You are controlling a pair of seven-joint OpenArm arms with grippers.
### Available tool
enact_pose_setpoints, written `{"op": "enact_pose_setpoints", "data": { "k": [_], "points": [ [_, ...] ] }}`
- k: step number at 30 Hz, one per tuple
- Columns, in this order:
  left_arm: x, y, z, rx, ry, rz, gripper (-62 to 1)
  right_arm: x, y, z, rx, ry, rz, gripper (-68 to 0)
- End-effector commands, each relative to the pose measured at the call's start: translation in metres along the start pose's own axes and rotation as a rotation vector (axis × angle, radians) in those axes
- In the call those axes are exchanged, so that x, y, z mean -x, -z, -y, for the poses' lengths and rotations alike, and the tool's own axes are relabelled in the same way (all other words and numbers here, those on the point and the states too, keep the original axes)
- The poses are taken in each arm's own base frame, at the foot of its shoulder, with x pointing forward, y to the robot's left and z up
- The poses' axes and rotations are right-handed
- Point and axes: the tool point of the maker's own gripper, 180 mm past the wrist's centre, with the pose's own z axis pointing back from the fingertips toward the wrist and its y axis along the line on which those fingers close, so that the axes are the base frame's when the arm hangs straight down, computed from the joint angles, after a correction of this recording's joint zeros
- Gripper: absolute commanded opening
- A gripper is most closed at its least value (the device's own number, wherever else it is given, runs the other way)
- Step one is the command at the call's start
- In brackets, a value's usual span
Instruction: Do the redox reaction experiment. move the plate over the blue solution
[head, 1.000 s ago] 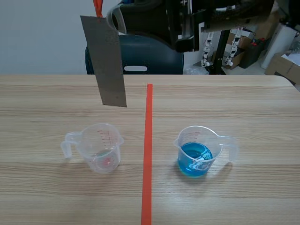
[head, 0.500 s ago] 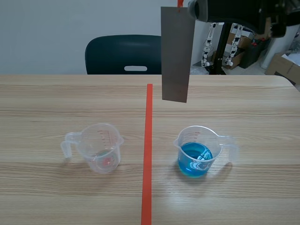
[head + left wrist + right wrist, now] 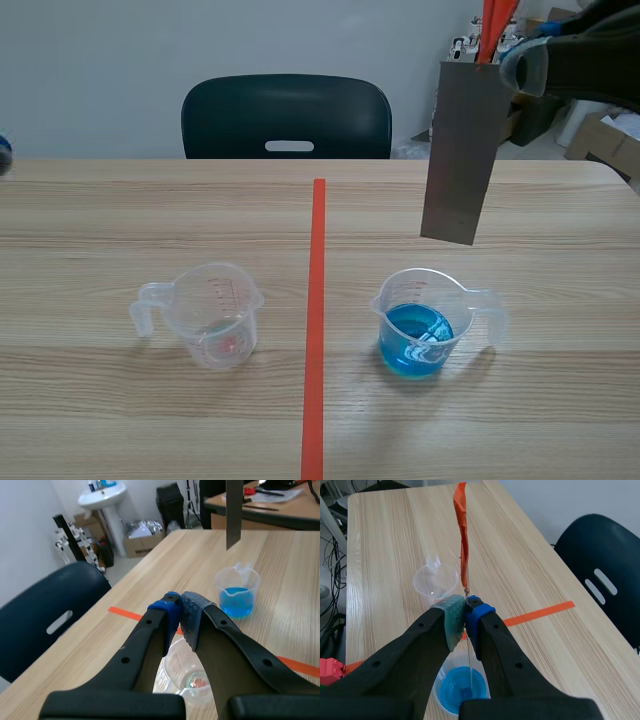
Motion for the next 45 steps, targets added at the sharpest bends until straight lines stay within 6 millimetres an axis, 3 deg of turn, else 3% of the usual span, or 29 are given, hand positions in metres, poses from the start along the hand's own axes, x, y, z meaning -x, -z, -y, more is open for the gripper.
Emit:
{"op": "enact_pose_setpoints", "data": {
  "k": [1, 10, 14, 21, 32, 45],
  "points": [
    [-0.009, 0.006, 0.0, -0.001, 0.003, 0.033, -58.4, -0.011, -0.004, -0.002, -0.009, -0.027, 0.037, -66.9],
    [-0.012, 0.021, 0.005, 0.008, 0.051, 0.048, -58.3, -0.009, -0.02, -0.02, -0.056, -0.077, 0.092, -66.9],
    [-0.003, 0.031, 0.009, 0.038, 0.058, 0.012, -58.3, -0.011, -0.026, -0.024, -0.067, -0.07, 0.135, -66.9],
    [0.015, 0.055, 0.028, 0.103, 0.061, -0.021, -58.2, 0.0, -0.031, -0.023, -0.048, -0.011, 0.141, -66.9],
    [0.03, 0.099, 0.05, 0.187, 0.059, -0.053, -58.2, -0.009, -0.033, -0.016, -0.007, 0.052, 0.198, -66.9],
    [0.049, 0.133, 0.052, 0.223, 0.06, -0.085, -58.2, 0.001, -0.032, -0.015, -0.005, 0.057, 0.141, -66.9]
  ]
}}
